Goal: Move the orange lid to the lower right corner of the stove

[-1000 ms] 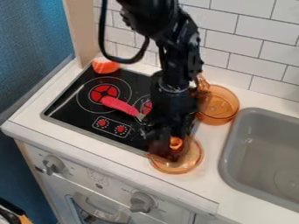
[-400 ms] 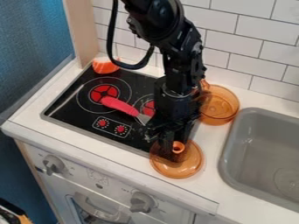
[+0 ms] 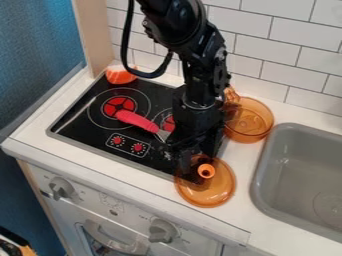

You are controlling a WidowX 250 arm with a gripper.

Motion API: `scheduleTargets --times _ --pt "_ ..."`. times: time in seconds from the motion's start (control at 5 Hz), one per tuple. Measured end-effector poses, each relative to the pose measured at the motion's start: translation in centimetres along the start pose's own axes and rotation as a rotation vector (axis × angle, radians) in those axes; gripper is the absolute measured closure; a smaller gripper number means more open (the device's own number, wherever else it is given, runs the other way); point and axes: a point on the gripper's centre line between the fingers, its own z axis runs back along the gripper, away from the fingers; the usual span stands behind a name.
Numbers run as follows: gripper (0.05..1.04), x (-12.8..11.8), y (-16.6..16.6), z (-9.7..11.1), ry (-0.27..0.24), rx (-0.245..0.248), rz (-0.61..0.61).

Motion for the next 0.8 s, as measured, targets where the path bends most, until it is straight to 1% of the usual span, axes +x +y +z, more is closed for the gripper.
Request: scheduleTargets --times 0.2,0.4,0.6,0.8 --pt "0.081 0.1 0.3 0.0 0.003 0.011 0.009" --pt "0.083 0.4 0.0 2.0 -0.009 -0.024 -0.004" --pt "0.083 0.9 0.3 4.1 -0.019 -0.04 -0.007" --pt "0.083 1.7 0.5 7.0 -0.023 -0.094 -0.003"
